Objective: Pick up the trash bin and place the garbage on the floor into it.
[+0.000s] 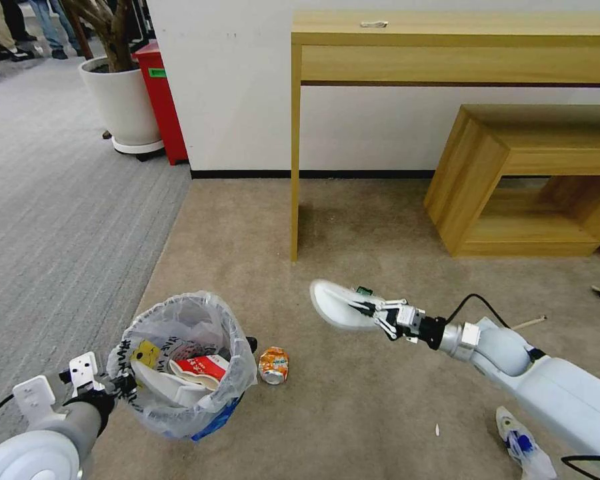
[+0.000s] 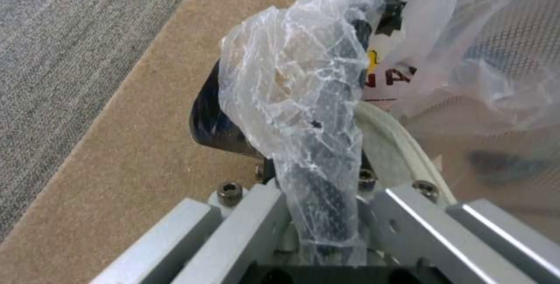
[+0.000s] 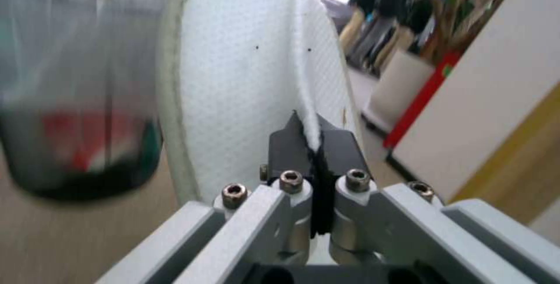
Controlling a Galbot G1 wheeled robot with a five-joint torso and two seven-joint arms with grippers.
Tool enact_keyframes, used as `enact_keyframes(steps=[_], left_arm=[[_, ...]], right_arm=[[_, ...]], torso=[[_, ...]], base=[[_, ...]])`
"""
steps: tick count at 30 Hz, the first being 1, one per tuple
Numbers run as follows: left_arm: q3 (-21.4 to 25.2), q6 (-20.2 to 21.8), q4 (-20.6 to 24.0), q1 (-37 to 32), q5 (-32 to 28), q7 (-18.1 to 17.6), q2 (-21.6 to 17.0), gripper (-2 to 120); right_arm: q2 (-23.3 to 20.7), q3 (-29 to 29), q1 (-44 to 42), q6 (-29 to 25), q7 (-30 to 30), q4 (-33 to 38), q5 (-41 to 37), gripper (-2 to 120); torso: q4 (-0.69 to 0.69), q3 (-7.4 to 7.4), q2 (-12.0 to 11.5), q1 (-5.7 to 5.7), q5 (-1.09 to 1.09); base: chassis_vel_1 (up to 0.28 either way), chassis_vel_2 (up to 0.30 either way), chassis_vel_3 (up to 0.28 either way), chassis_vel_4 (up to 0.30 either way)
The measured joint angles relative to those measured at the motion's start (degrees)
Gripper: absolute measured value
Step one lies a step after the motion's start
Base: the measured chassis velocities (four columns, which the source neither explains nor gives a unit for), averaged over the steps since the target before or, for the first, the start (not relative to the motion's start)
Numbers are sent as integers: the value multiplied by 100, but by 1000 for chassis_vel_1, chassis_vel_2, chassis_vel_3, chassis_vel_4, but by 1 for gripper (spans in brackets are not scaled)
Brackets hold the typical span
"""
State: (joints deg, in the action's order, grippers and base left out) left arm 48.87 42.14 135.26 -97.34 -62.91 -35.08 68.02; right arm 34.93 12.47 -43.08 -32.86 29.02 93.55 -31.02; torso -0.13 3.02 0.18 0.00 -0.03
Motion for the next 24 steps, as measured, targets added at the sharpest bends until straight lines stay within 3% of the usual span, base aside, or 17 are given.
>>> enact_keyframes(steps=[8,17,24], left_arm=[[-49,0,23,-30,45,42,-44,1],[-73,0,34,-29,53,51,-86,1],[-113,0,46,-23,59,60,-118,1]], right_arm=[[-91,160,214,200,-338,1025,-614,0],[-90,369,419,357,-502,1465,-1060,0],[116,879,824,337,-588,1789,-1725,0]], torso=[[-1,0,0,0,2],[0,0,0,0,2],[0,0,0,0,2]], base=[[0,0,0,0],[0,0,0,0],[0,0,0,0]])
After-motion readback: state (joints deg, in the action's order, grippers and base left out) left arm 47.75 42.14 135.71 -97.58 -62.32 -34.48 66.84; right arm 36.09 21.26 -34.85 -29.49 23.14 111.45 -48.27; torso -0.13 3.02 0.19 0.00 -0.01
